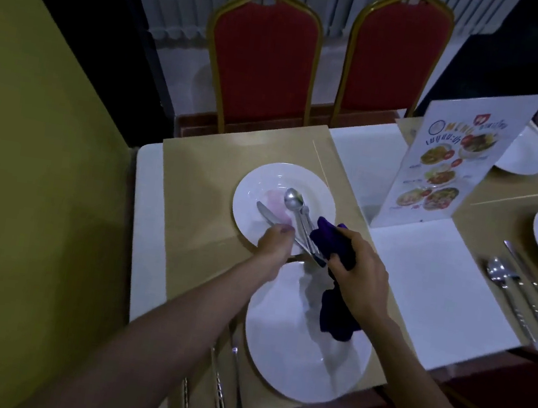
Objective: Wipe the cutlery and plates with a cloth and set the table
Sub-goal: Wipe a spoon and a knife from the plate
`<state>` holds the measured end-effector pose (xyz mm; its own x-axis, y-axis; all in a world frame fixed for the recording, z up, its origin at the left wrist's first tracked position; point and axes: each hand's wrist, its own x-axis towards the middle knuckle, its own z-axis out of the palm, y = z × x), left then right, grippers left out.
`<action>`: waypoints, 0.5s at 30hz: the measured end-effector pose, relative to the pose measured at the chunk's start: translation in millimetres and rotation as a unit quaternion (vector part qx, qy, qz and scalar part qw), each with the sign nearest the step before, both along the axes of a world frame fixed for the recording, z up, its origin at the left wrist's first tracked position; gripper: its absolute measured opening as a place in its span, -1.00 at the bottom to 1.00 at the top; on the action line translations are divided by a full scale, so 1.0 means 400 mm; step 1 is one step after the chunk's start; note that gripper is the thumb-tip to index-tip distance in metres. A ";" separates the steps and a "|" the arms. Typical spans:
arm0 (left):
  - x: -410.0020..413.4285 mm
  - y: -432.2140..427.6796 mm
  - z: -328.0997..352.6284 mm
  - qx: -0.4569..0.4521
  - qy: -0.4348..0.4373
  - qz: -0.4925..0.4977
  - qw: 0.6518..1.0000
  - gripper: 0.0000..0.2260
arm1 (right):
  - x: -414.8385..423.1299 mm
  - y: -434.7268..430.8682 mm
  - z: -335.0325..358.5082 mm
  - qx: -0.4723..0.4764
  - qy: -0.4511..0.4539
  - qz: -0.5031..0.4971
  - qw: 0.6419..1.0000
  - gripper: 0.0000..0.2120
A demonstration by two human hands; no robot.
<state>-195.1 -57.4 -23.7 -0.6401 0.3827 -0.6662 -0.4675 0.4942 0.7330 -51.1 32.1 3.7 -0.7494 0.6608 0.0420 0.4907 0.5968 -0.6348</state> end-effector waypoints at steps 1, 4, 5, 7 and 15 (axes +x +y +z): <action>-0.015 0.018 0.002 0.009 -0.057 0.013 0.998 -0.76 | -0.005 -0.006 -0.003 -0.001 0.001 -0.014 1.000 -0.54; -0.046 0.060 -0.019 0.006 -0.143 0.084 0.986 -0.91 | -0.011 -0.017 -0.008 -0.007 -0.007 -0.049 0.999 -0.54; -0.052 0.068 -0.018 0.004 -0.150 0.092 0.984 -0.91 | -0.010 -0.018 -0.008 -0.007 -0.010 -0.060 0.998 -0.53; -0.056 0.078 -0.016 0.000 -0.143 0.099 0.985 -0.90 | -0.006 -0.021 -0.002 -0.006 -0.010 -0.076 0.997 -0.54; 0.000 -0.008 0.051 0.005 0.068 -0.020 0.997 -0.88 | 0.018 -0.025 0.037 -0.003 0.007 -0.097 0.995 -0.54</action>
<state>-195.1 -60.6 -3.4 -0.7083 0.4161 -0.5703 -0.3429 0.5033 0.7931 -43.9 21.9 18.5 -0.6065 0.7937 0.0463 0.5879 0.4869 -0.6460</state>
